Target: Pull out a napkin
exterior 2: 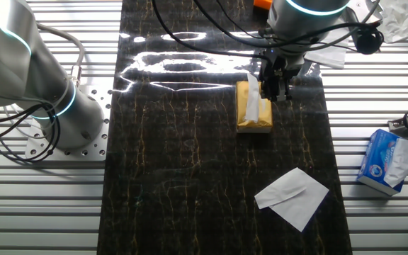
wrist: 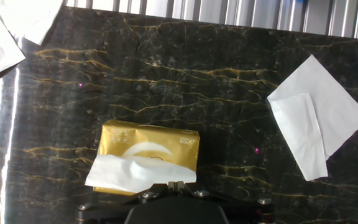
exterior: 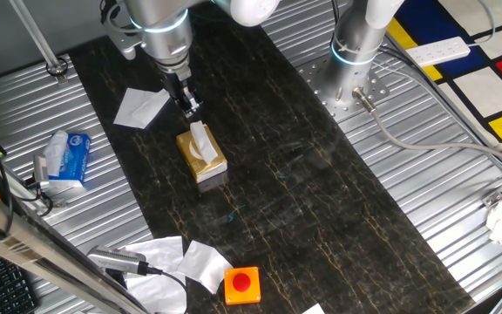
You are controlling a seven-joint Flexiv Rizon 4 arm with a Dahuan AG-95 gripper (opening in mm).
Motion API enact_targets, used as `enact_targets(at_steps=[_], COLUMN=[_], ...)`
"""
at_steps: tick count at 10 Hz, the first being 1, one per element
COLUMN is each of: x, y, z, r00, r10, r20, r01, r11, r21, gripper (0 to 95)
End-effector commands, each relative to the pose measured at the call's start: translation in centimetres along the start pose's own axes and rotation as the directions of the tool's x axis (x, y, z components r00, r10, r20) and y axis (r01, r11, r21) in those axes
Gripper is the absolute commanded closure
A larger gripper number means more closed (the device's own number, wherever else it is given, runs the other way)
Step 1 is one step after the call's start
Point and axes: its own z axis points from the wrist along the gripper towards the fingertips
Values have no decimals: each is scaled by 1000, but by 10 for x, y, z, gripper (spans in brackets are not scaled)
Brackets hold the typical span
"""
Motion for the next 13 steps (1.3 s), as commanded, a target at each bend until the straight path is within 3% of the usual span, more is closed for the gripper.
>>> enact_targets(at_steps=[1, 4, 7, 9, 10, 11, 12, 13], x=[-1, -1, -1, -2, -5, -8, -9, -10], y=[0, 0, 1, 2, 6, 10, 12, 13], z=[0, 0, 0, 0, 3, 5, 6, 7], r00=[1000, 999, 965, 867, 789, 792, 801, 800], r10=[-1, -44, -262, -498, -614, -609, -592, -591], r20=[-1, 2, 2, -2, 15, 37, 84, 103], r01=[1, 44, 262, 498, 614, 610, 597, 599], r11=[1000, 999, 965, 867, 789, 792, 800, 797], r21=[1, -3, 2, 3, -3, -23, -58, -75], gripper=[950, 950, 950, 950, 950, 950, 950, 950])
